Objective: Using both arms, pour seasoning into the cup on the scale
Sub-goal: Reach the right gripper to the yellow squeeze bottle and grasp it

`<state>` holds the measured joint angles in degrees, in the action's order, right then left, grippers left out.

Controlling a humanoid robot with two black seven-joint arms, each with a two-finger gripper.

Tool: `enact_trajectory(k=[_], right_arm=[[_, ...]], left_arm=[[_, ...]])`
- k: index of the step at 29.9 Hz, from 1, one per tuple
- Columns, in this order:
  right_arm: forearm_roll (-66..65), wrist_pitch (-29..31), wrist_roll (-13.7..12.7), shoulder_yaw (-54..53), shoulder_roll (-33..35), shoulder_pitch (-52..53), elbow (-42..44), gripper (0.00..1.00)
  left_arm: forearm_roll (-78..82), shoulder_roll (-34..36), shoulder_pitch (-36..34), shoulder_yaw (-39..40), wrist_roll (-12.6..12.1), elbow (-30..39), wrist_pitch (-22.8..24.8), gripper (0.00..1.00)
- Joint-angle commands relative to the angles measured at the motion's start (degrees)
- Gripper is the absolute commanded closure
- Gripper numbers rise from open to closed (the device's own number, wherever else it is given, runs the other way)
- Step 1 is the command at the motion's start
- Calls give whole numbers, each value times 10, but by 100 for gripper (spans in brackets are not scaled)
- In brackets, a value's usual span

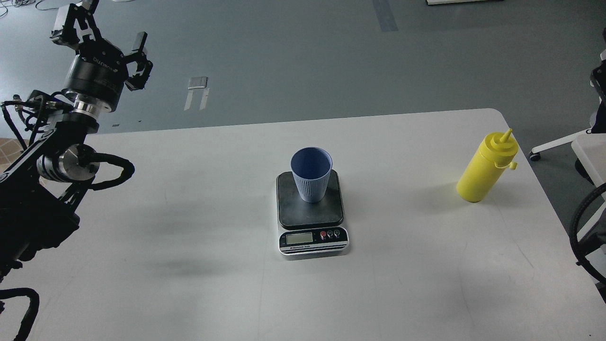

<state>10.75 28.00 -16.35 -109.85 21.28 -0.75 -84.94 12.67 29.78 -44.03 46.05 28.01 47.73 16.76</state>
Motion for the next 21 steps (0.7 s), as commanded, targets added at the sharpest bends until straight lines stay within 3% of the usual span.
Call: enact_trajectory(k=[1, 9, 21], right_arm=[[23, 0, 2, -5, -8, -70, -5, 0], [32, 0, 2, -12, -63, -158, -3, 0], [22, 0, 2, 2, -128, -167, 6, 0]], left_arm=[[0, -1, 0, 0, 0, 0, -1, 2], [0, 1, 0, -1, 0, 0, 0, 2], [0, 1, 1, -4, 0, 0, -1, 2]])
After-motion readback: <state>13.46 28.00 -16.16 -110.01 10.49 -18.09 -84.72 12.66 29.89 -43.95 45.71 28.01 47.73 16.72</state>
